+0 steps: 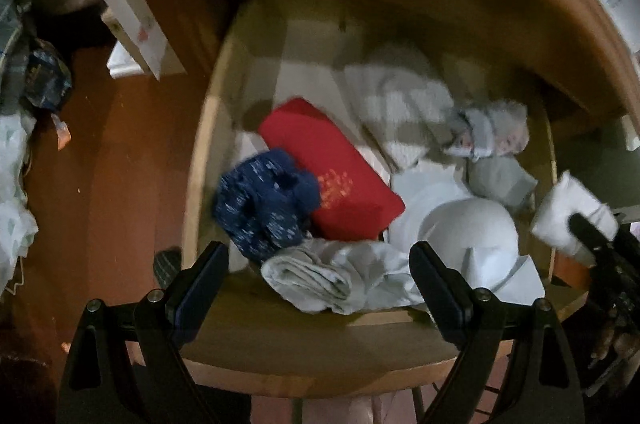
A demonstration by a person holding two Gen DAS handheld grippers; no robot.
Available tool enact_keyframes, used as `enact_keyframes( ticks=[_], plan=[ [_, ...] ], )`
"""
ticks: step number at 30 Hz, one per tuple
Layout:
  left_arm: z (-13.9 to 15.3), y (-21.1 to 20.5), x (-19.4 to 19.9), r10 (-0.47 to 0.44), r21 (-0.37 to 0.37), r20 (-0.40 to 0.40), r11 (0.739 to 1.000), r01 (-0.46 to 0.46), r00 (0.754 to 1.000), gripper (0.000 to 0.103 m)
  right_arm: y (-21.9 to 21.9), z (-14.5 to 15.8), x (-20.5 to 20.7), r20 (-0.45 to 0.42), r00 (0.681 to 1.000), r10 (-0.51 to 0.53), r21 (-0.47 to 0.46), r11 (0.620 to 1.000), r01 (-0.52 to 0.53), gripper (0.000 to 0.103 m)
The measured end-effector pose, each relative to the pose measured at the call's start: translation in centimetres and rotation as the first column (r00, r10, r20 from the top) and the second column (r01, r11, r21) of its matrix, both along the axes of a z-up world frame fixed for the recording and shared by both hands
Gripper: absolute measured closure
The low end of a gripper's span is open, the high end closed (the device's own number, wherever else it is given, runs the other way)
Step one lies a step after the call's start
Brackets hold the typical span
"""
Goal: Take underwear out of drawer
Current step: 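Close the right tool on the rolled white cloth in the drawer, then grasp and lift the pale grey cloth with the left tool while the right holds the white roll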
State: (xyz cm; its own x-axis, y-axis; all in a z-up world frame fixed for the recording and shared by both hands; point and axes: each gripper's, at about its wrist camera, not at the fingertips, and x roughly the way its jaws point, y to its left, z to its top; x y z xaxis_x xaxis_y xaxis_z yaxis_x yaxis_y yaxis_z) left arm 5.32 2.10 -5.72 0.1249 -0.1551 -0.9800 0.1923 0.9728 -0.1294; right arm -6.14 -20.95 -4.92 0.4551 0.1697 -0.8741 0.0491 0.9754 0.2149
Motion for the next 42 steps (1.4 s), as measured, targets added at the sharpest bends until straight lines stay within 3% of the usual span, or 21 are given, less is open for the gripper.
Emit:
enact_keyframes(
  ticks=[9, 15, 21, 23, 25, 26, 33, 42],
  plan=[
    [-4.0, -0.9, 0.9, 0.070, 0.034, -0.207, 0.997, -0.065, 0.976, 0.013, -0.6, 1.2, -0.5, 0.066, 0.997, -0.036, 0.040, 0.999, 0.034, 0.061],
    [-5.4, -1.2, 1.5, 0.114, 0.065, -0.276, 0.993, -0.100, 0.954, 0.012, -0.3, 1.4, -0.6, 0.078, 0.997, -0.024, 0.067, 0.998, 0.018, 0.061],
    [-6.7, -2.1, 1.6, 0.091, 0.109, -0.325, 0.992, -0.059, 0.941, 0.016, -1.0, 1.8, -0.7, 0.092, 0.994, -0.059, 0.079, 0.996, 0.052, 0.061],
    [-7.0, -2.4, 1.6, 0.083, 0.099, -0.342, 0.994, -0.052, 0.936, 0.022, -1.0, 1.9, -0.8, 0.094, 0.994, -0.055, 0.082, 0.996, 0.047, 0.061],
    [-7.6, -2.4, 1.7, 0.077, 0.048, -0.370, 0.997, -0.064, 0.926, 0.040, -0.9, 1.8, -0.6, 0.090, 0.995, -0.052, 0.079, 0.996, 0.045, 0.061],
    [-7.7, -2.4, 1.7, 0.074, 0.037, -0.378, 0.997, -0.065, 0.923, 0.042, -0.9, 1.8, -0.6, 0.089, 0.995, -0.051, 0.080, 0.996, 0.044, 0.061],
    [-5.6, -2.9, 0.6, 0.031, 0.024, -0.286, 0.999, -0.026, 0.958, 0.069, -0.9, 1.6, -0.5, 0.088, 0.995, -0.056, 0.081, 0.996, 0.049, 0.061],
    [-2.3, -1.7, -0.9, 0.001, -0.052, -0.170, 0.999, -0.010, 0.985, 0.073, -1.1, 1.7, -0.7, 0.092, 0.994, -0.065, 0.073, 0.996, 0.059, 0.061]
  ],
)
